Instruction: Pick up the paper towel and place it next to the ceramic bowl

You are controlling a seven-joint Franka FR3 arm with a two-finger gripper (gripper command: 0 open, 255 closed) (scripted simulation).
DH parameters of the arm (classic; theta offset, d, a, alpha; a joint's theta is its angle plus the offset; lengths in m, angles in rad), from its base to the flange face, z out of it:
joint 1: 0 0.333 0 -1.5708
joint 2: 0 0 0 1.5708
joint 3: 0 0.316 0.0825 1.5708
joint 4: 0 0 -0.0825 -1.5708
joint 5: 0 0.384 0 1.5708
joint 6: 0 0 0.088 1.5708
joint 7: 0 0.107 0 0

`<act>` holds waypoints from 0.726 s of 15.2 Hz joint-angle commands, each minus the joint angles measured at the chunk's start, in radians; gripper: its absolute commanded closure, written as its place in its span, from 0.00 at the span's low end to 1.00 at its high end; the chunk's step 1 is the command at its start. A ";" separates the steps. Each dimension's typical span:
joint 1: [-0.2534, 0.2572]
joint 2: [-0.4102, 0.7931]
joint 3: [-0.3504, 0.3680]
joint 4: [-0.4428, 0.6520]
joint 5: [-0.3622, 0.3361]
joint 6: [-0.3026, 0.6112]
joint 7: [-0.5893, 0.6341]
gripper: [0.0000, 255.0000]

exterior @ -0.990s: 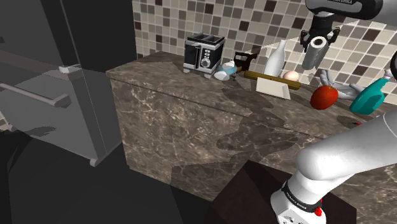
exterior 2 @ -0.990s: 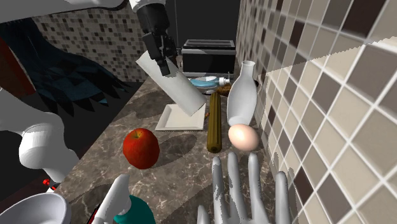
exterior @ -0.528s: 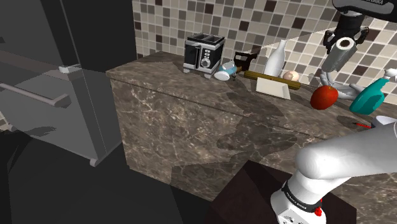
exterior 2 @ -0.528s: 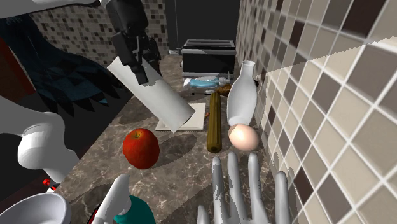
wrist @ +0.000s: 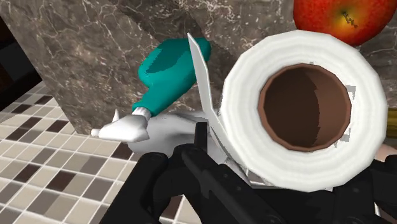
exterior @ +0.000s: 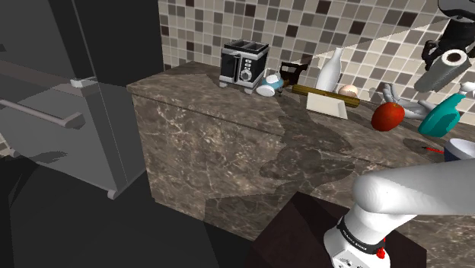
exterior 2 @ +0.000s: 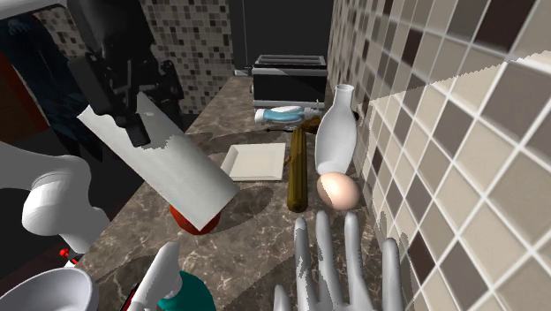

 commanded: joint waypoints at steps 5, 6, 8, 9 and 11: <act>-0.027 -0.054 -0.083 0.039 -0.038 -0.022 -0.136 1.00; -0.030 -0.059 -0.095 0.046 -0.043 -0.024 -0.154 1.00; -0.034 -0.076 -0.096 0.006 -0.050 -0.004 -0.143 1.00; -0.036 -0.085 -0.097 -0.013 -0.053 0.006 -0.138 1.00; -0.041 -0.101 -0.100 -0.051 -0.060 0.026 -0.127 1.00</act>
